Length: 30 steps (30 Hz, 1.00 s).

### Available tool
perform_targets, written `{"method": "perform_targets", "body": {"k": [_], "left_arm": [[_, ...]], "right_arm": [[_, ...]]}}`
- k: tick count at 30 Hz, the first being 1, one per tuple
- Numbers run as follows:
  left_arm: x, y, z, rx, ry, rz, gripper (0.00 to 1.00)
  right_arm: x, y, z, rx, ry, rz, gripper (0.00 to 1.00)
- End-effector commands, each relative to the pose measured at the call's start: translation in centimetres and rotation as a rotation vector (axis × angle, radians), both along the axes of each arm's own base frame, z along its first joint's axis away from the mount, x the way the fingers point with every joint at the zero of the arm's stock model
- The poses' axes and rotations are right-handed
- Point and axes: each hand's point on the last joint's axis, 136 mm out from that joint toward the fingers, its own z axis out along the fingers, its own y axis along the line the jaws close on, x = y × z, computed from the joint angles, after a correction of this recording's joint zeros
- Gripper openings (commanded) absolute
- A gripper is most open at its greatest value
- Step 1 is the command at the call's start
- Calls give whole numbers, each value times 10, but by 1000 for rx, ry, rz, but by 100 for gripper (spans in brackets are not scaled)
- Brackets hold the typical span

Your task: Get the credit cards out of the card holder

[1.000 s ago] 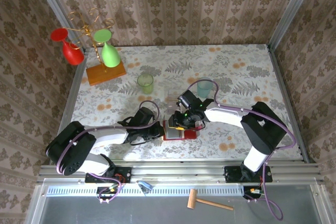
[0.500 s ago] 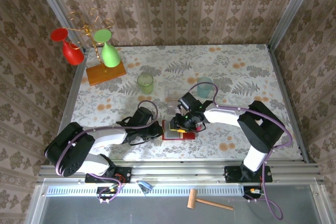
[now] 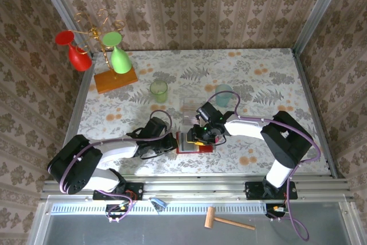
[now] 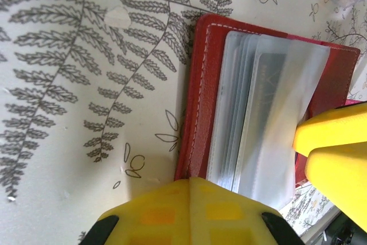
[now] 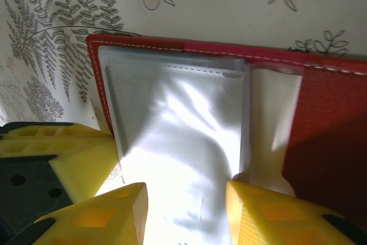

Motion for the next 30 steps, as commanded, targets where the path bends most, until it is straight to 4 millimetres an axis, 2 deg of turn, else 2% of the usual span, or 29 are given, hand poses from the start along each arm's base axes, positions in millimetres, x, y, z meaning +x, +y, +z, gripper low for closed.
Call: {"method": "perform_targets", "body": {"k": [1, 11, 17, 26, 30], "left_arm": [[1, 5, 4, 40, -3, -5, 8], [12, -3, 32, -12, -54, 8, 10], [18, -20, 49, -124, -67, 18, 17], [17, -30, 35, -113, -19, 11, 10], [18, -38, 35, -138, -13, -2, 8]], "right_arm": [[-1, -5, 4, 11, 1, -23, 41], [-3, -5, -3, 64, 16, -39, 41], [-4, -5, -3, 73, 19, -40, 41], [-3, -5, -3, 80, 19, -39, 41], [-3, -5, -2, 81, 19, -41, 41]]}}
